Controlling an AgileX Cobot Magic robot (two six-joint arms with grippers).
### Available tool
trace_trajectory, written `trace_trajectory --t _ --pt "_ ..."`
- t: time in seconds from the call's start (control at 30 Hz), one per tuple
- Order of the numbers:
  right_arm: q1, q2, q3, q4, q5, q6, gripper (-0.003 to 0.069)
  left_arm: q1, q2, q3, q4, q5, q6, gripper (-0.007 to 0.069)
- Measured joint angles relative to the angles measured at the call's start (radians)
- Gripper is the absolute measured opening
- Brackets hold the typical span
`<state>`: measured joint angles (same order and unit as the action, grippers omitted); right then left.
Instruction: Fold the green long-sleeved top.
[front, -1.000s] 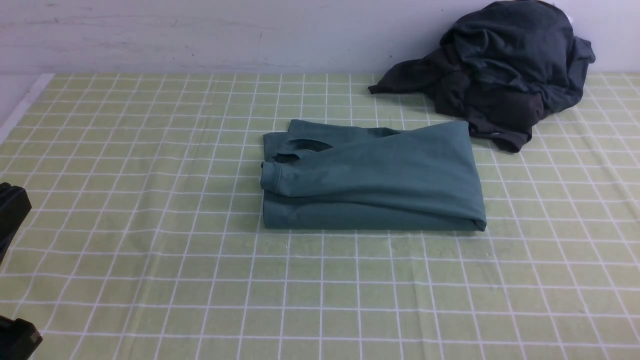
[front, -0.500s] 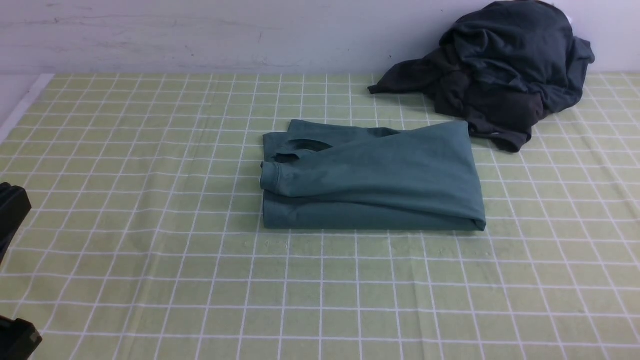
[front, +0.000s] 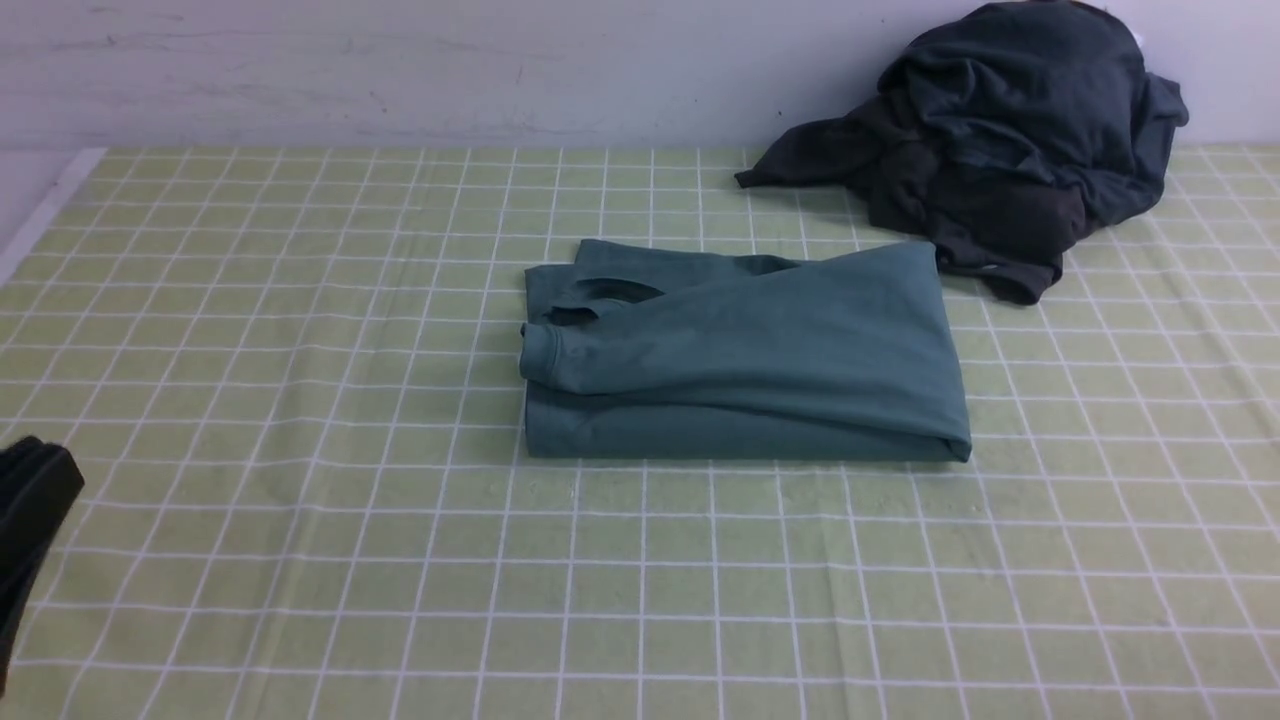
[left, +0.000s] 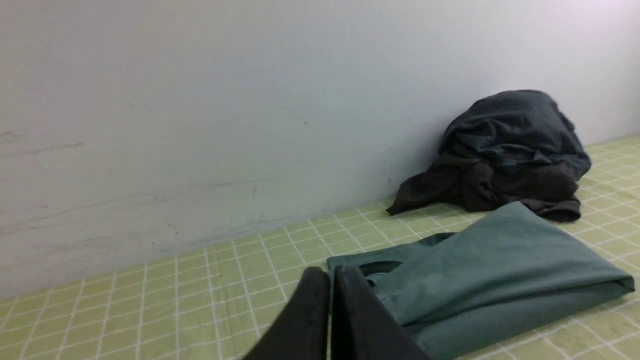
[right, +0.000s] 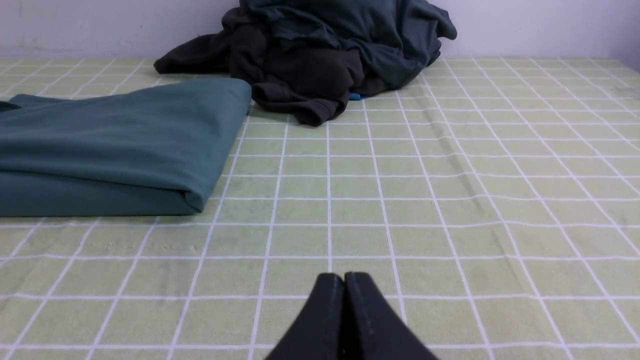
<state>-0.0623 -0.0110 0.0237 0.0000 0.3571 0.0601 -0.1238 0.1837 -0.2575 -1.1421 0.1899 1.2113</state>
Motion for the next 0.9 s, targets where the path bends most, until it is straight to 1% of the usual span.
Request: trace_trajectory --t 0.03,0.07,0.1,0.17,0.2,0.23,0.3,0.37,0.4,0.43,0.47,0.5,0.53,0.57,0.6,0.7,0.9 --pt "0.000 0.000 0.000 0.000 0.000 0.000 -0.0009 -0.022 -0.043 0.033 -0.003 -0.047 0.000 -0.0001" --pt "0.000 0.000 0.000 0.000 0.000 0.000 -0.0009 -0.029 -0.050 0.045 -0.003 -0.055 0.000 -0.0001" --pt "0.000 0.000 0.000 0.000 0.000 0.000 -0.0009 -0.048 -0.107 0.089 0.018 -0.100 -0.008 -0.0001" --pt "0.000 0.000 0.000 0.000 0.000 0.000 -0.0009 -0.053 -0.157 0.143 0.129 -0.133 -0.042 -0.0001" --pt "0.000 0.000 0.000 0.000 0.000 0.000 -0.0009 -0.052 -0.176 0.171 0.225 -0.135 -0.094 -0.0001" --pt "0.000 0.000 0.000 0.000 0.000 0.000 -0.0009 -0.052 -0.181 0.181 0.288 -0.135 -0.140 -0.0001" --pt "0.000 0.000 0.000 0.000 0.000 0.000 -0.0009 -0.032 -0.194 0.232 0.514 -0.142 -0.363 -0.0001" --pt "0.000 0.000 0.000 0.000 0.000 0.000 -0.0009 0.003 -0.194 0.269 0.737 -0.159 -0.638 -0.0001" --pt "0.000 0.000 0.000 0.000 0.000 0.000 -0.0009 0.038 -0.194 0.282 0.855 -0.161 -0.793 -0.0001" --pt "0.000 0.000 0.000 0.000 0.000 0.000 -0.0009 0.044 -0.194 0.282 0.873 -0.159 -0.817 -0.0001" --pt "0.000 0.000 0.000 0.000 0.000 0.000 -0.0009 0.081 -0.194 0.285 0.983 -0.141 -0.965 -0.0001" --pt "0.000 0.000 0.000 0.000 0.000 0.000 -0.0009 0.106 -0.194 0.286 1.050 -0.100 -1.060 -0.0001" --pt "0.000 0.000 0.000 0.000 0.000 0.000 -0.0009 0.124 -0.194 0.286 1.096 -0.055 -1.126 -0.0001" --pt "0.000 0.000 0.000 0.000 0.000 0.000 -0.0009 0.125 -0.194 0.286 1.101 -0.047 -1.132 -0.0001" --pt "0.000 0.000 0.000 0.000 0.000 0.000 -0.0009 0.130 -0.194 0.286 1.113 0.014 -1.154 -0.0001" --pt "0.000 0.000 0.000 0.000 0.000 0.000 -0.0009 0.133 -0.194 0.286 1.093 0.139 -1.150 -0.0001" --pt "0.000 0.000 0.000 0.000 0.000 0.000 -0.0008 0.133 -0.194 0.284 1.073 0.159 -1.091 -0.0001"
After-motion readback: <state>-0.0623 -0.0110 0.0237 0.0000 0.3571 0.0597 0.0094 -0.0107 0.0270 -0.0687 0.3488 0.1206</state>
